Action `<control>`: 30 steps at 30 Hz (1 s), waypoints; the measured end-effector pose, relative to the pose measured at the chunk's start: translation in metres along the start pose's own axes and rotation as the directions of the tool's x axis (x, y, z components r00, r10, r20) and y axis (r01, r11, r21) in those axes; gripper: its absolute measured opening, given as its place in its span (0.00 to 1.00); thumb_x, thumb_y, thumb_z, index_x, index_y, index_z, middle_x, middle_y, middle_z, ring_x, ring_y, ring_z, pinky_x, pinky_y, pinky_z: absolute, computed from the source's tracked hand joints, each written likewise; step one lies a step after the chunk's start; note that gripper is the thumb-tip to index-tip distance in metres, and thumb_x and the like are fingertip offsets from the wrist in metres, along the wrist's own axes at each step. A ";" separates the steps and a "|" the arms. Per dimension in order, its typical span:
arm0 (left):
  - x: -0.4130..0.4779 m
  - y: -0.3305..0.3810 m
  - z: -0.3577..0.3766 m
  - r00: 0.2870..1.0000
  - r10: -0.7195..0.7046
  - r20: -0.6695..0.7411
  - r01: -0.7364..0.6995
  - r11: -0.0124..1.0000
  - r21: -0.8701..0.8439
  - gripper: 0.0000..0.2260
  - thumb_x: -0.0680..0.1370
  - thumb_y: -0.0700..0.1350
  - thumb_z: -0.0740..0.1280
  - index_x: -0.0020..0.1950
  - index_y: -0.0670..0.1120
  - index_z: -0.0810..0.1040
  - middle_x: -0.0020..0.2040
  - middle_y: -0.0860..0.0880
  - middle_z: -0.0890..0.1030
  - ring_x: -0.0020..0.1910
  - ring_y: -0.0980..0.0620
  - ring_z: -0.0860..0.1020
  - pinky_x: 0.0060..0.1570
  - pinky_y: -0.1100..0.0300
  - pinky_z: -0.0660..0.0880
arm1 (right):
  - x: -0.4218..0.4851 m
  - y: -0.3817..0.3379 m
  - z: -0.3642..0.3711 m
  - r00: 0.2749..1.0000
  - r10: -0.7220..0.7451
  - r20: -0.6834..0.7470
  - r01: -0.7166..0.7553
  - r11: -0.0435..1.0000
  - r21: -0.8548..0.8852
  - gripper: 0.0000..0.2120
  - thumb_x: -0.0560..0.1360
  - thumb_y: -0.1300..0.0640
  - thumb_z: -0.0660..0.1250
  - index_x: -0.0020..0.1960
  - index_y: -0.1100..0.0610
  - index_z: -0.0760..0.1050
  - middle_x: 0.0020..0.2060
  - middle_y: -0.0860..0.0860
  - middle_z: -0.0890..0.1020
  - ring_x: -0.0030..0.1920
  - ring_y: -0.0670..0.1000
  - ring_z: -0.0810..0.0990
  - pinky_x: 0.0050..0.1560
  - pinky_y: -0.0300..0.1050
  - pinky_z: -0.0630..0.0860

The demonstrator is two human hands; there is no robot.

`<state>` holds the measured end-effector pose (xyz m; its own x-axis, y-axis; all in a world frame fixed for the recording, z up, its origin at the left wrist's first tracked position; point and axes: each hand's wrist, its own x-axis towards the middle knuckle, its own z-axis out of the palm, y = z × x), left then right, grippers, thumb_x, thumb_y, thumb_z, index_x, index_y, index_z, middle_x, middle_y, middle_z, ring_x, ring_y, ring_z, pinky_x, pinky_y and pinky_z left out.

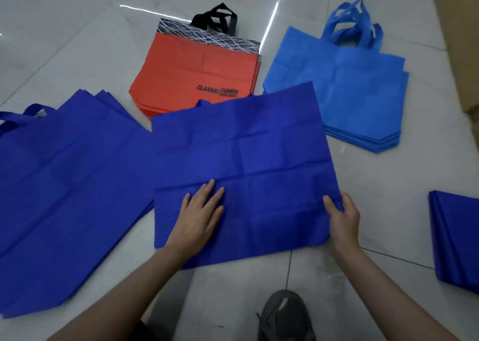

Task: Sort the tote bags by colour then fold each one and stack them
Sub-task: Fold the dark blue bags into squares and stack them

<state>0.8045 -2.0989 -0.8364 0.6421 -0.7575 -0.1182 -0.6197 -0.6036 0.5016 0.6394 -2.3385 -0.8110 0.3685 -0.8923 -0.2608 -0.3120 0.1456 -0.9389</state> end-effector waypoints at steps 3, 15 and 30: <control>0.007 0.009 0.006 0.997 0.013 0.077 -0.015 1.000 0.021 0.42 0.71 0.71 0.30 0.75 0.53 0.59 0.77 0.51 0.54 0.76 0.51 0.51 0.71 0.55 0.43 | 0.001 0.017 -0.029 0.986 0.108 -0.124 -0.107 0.994 0.013 0.05 0.78 0.63 0.63 0.48 0.55 0.75 0.47 0.53 0.81 0.49 0.55 0.79 0.48 0.48 0.75; 0.032 0.016 0.017 0.993 0.111 0.033 -0.116 0.962 0.247 0.24 0.77 0.57 0.50 0.65 0.47 0.75 0.55 0.45 0.76 0.52 0.43 0.76 0.57 0.48 0.71 | -0.007 0.018 0.022 0.602 -0.193 0.775 0.798 0.146 -0.584 0.26 0.77 0.44 0.50 0.72 0.50 0.66 0.72 0.51 0.66 0.71 0.57 0.67 0.66 0.61 0.65; -0.008 -0.033 -0.015 0.869 0.450 0.204 -0.493 0.823 0.282 0.29 0.81 0.61 0.45 0.61 0.47 0.78 0.64 0.46 0.77 0.62 0.45 0.76 0.56 0.47 0.74 | -0.006 0.025 0.030 0.520 0.067 0.851 0.810 0.276 -0.517 0.41 0.69 0.25 0.39 0.77 0.43 0.46 0.76 0.42 0.41 0.74 0.45 0.36 0.74 0.52 0.36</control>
<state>0.8263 -2.0692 -0.8393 0.1871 -0.9810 -0.0512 -0.9538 -0.1939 0.2294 0.6554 -2.3163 -0.8393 0.9164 -0.0906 -0.3899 -0.2401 -0.9038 -0.3543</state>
